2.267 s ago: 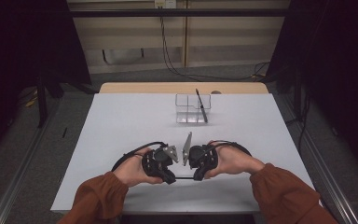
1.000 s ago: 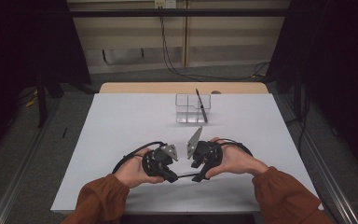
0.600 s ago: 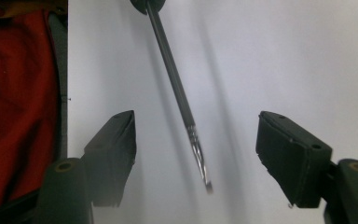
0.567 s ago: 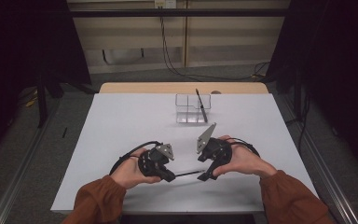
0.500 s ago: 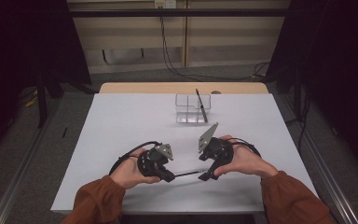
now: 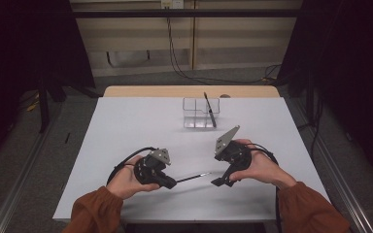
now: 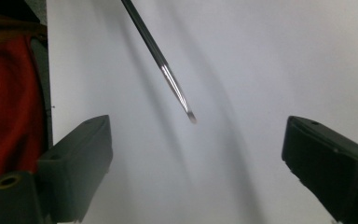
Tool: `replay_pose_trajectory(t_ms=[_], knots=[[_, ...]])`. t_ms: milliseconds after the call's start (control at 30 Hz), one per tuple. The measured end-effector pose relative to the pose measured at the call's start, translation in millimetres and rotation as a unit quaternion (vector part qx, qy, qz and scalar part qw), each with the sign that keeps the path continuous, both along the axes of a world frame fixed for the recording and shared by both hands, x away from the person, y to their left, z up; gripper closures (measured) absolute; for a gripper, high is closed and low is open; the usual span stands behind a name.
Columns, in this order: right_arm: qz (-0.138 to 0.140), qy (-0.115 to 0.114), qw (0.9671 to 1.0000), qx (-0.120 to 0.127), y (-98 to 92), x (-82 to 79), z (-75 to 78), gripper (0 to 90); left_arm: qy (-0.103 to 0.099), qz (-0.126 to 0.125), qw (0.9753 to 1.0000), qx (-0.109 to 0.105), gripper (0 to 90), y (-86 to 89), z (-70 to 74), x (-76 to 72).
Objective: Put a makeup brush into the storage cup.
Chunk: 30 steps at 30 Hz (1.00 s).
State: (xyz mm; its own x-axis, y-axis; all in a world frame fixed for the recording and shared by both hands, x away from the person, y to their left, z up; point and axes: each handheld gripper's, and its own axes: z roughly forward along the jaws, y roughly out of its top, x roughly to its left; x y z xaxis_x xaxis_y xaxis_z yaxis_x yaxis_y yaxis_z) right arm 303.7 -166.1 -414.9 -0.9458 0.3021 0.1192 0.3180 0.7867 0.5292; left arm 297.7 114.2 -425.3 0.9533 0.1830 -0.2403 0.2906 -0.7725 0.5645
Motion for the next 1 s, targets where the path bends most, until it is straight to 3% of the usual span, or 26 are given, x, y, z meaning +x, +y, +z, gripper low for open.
replay_pose_trajectory(t_ms=[200,333,467,733,1000], knots=[[-0.017,0.003,0.9998,0.01,-9.0,-1.8,-7.8,3.9,0.003,0.002,1.0,-0.004,85.6,8.0,-2.2,-2.7],[-0.046,-0.003,0.9989,0.01,-17.8,-4.6,-9.0,4.9,0.002,0.013,0.9998,-0.012,85.5,14.6,-3.9,-4.0],[-0.064,-0.006,0.9978,0.017,-25.9,-6.4,-13.5,3.7,0.001,0.026,0.9992,-0.03,85.6,22.6,-3.4,-5.7],[-0.089,0.006,0.9954,0.036,-32.1,-12.5,-21.9,4.1,-0.007,0.053,0.9958,-0.074,85.6,34.2,-3.8,-6.2],[-0.101,-0.016,0.9927,0.065,-31.7,-20.7,-24.2,6.7,-0.018,0.067,0.9913,-0.112,85.5,39.9,-4.5,-6.4]])
